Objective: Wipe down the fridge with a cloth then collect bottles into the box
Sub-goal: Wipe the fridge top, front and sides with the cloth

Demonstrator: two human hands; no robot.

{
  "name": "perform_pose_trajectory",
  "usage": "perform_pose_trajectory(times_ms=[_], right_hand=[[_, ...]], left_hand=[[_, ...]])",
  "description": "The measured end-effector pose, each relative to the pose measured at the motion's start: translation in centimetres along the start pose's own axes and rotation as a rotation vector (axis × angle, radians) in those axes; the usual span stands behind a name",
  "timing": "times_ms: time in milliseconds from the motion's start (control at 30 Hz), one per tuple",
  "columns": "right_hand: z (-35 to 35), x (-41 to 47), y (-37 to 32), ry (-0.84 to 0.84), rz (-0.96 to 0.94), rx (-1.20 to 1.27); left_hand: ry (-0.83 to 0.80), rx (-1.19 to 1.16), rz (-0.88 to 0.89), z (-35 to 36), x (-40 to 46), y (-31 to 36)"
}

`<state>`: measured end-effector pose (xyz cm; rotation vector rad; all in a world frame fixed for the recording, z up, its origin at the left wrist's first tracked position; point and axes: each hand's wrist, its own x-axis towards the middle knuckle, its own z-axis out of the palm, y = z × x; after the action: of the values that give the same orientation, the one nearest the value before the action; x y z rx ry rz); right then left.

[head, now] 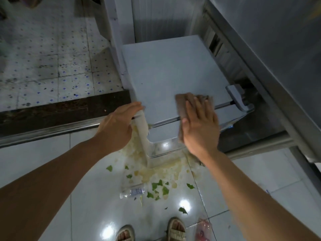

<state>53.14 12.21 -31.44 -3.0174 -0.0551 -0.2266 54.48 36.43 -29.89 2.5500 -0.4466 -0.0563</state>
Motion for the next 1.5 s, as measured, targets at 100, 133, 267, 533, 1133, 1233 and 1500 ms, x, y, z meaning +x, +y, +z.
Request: perform_pose_trajectory(times_ms=[100,133,267,533,1133,1233,1500], right_hand=[[0.2,-2.1,-6.5,0.023,-0.091,0.058],[0.4,-2.4,-8.2,0.02,-0.106,0.069],[1.5,-3.0,-10.3,-0.023,-0.263,-0.012],[1.0,-3.5,-2.8,0.147,-0.469,-0.004],[-0.1,-2.6,5.4,0.035,-0.317,-0.102],[-1.7,-1.3,10.0,-0.032,-0.166,-0.166],[-2.9,0.3,12.0,-0.141,-0.145,-0.205]], left_hand=[[0.035,-0.026,-0.094,-0.8,-1.0,-0.7],[0.04,-0.026,-0.108,-1.1,-1.3,-0.8],[0.028,-0.015,-0.122,-1.9,-2.2,-1.2],[0.004,-0.066,-0.05,-0.6,-1.9,0.5],[0.07,0.102,0.019,3.0,2.0,7.2],[0.107,0.116,-0.006,4.0,2.9,7.8],[0.146,0.13,0.001,5.0,5.2,9.4]])
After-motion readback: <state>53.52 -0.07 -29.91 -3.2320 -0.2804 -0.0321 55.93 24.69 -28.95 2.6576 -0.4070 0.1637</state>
